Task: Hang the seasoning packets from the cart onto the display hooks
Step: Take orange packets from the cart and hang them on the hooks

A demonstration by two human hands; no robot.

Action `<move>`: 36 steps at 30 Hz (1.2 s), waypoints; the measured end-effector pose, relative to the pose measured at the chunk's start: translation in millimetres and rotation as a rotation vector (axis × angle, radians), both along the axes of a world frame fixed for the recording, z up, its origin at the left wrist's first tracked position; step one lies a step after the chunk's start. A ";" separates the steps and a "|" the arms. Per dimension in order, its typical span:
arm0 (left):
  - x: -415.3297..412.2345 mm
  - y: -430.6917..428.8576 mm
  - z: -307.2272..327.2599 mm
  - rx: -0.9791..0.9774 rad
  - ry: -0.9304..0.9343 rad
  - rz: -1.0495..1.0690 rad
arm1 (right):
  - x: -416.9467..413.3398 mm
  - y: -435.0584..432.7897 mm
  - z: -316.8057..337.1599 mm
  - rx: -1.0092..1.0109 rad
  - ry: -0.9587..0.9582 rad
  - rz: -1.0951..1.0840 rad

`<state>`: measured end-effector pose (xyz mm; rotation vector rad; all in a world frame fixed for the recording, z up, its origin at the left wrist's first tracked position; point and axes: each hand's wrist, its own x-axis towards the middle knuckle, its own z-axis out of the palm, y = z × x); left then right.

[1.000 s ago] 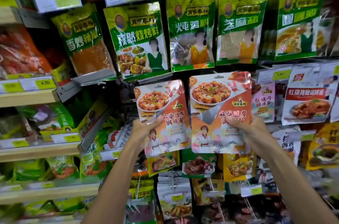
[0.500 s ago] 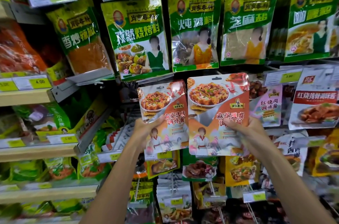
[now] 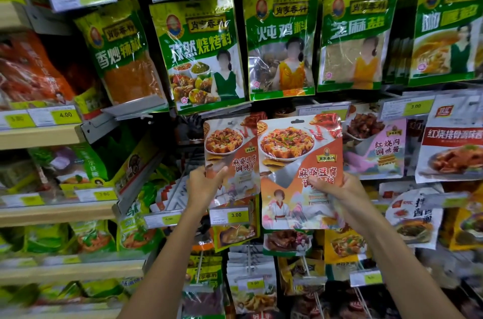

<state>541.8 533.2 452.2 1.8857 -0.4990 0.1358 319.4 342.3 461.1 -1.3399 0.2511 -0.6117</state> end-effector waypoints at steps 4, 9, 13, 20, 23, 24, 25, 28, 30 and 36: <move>-20.5 25.8 -4.2 0.036 -0.231 0.193 | 7.7 14.1 -0.9 0.022 0.009 0.016; -59.3 29.3 21.3 -0.200 -0.010 -0.158 | 21.1 37.7 -0.3 0.061 0.009 0.050; -79.7 19.6 38.8 -0.310 0.190 -0.387 | 31.4 57.0 -1.2 0.034 0.034 0.095; -78.1 19.1 35.3 -0.354 0.236 -0.457 | 40.7 70.7 -1.9 0.034 0.024 0.095; -71.3 16.6 31.7 -0.369 0.265 -0.433 | 40.1 71.8 1.2 -0.046 0.043 0.082; -67.9 15.5 31.0 -0.381 0.272 -0.418 | 40.0 70.8 4.0 -0.138 0.051 0.025; -63.1 14.4 30.0 -0.392 0.270 -0.403 | 39.9 68.0 7.6 -0.257 0.062 -0.087; -44.6 13.3 29.1 -0.395 0.270 -0.384 | 37.2 49.8 23.9 -0.694 0.021 -0.609; -33.3 13.5 30.3 -0.375 0.253 -0.380 | 38.5 34.7 38.9 -0.985 -0.105 -0.874; -7.8 9.4 24.3 -0.288 0.274 -0.406 | 60.0 -1.9 71.4 -1.358 -0.131 -1.039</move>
